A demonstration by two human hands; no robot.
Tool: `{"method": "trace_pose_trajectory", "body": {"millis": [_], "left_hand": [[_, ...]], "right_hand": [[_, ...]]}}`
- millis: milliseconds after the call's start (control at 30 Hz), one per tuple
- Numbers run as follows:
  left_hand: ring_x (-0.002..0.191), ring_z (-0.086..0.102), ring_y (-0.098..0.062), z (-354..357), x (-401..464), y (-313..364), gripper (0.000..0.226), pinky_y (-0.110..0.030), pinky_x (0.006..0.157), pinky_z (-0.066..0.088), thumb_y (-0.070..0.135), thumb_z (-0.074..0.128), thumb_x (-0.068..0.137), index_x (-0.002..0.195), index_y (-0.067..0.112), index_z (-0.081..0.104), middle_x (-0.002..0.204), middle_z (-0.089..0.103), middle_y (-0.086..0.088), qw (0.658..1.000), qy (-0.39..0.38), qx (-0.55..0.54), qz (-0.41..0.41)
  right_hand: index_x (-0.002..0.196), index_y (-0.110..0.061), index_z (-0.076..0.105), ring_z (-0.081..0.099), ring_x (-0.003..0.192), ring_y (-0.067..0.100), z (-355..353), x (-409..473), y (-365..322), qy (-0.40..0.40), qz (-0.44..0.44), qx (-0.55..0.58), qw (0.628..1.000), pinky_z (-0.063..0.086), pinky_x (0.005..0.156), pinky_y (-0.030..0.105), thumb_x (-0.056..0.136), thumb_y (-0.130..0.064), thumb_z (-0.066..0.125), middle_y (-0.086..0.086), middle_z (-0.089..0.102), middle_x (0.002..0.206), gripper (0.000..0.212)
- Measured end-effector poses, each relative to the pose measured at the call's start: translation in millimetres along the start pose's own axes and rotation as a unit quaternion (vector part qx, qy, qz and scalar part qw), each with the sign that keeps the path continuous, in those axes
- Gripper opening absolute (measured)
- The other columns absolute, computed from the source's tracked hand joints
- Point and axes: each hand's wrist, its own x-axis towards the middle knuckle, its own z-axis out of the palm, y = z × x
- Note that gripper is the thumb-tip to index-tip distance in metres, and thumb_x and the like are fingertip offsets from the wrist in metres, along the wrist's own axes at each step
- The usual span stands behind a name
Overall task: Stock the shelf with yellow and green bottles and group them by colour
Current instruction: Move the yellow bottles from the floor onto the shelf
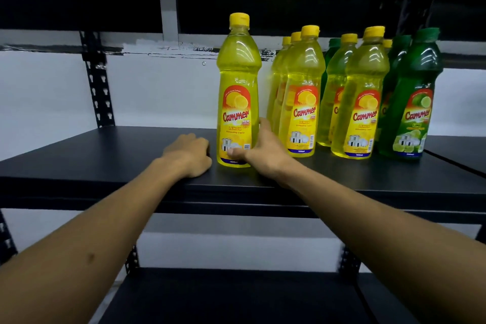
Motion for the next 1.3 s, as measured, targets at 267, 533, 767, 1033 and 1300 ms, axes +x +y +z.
{"method": "trace_pose_trajectory", "body": {"millis": [267,533,767,1033,1300], "left_hand": [[0.104,0.057,-0.029,9.9,37.7,-9.6,0.028,-0.045,0.090,0.051,0.017,0.046,0.083,0.103,0.011,0.065,0.113,0.062,-0.011,0.998,0.026,-0.047,0.035],[0.098,0.054,-0.026,18.6,77.3,-17.9,0.027,-0.041,0.087,0.049,0.022,0.040,0.089,0.107,0.017,0.060,0.117,0.050,-0.008,0.997,0.002,-0.057,0.042],[0.101,0.053,-0.027,25.2,100.0,-22.0,0.034,-0.042,0.092,0.047,0.030,0.035,0.095,0.121,0.017,0.052,0.125,0.042,-0.008,0.999,-0.020,-0.036,0.030],[0.100,0.052,-0.025,29.4,105.3,-21.6,0.034,-0.039,0.092,0.046,0.028,0.035,0.096,0.122,0.015,0.053,0.126,0.043,-0.009,0.999,-0.014,-0.032,0.041],[0.099,0.054,-0.025,29.7,103.8,-22.0,0.034,-0.041,0.092,0.048,0.026,0.036,0.095,0.119,0.013,0.056,0.125,0.045,-0.011,0.998,-0.006,-0.035,0.045]], "right_hand": [[0.136,-0.009,0.033,0.059,0.111,0.024,15.8,62.7,22.7,0.043,-0.001,0.030,0.999,0.048,0.095,0.033,0.080,-0.008,0.077,0.009,0.059,0.124,0.071],[0.143,-0.007,0.023,0.049,0.107,0.019,20.8,124.3,44.9,0.046,0.029,0.059,0.997,0.044,0.086,0.030,0.085,0.005,0.067,0.007,0.050,0.119,0.074],[0.139,-0.008,0.022,0.047,0.104,0.019,27.0,159.0,53.8,0.076,0.053,0.042,0.995,0.045,0.091,0.035,0.086,0.006,0.064,0.006,0.047,0.116,0.069],[0.140,-0.010,0.022,0.050,0.110,0.023,30.0,173.7,59.1,0.077,0.055,0.057,0.994,0.048,0.094,0.040,0.085,0.005,0.064,0.010,0.049,0.123,0.071],[0.140,-0.011,0.022,0.048,0.106,0.020,31.9,182.0,61.1,0.076,0.057,0.050,0.994,0.048,0.093,0.038,0.086,0.004,0.064,0.007,0.047,0.120,0.070]]}}
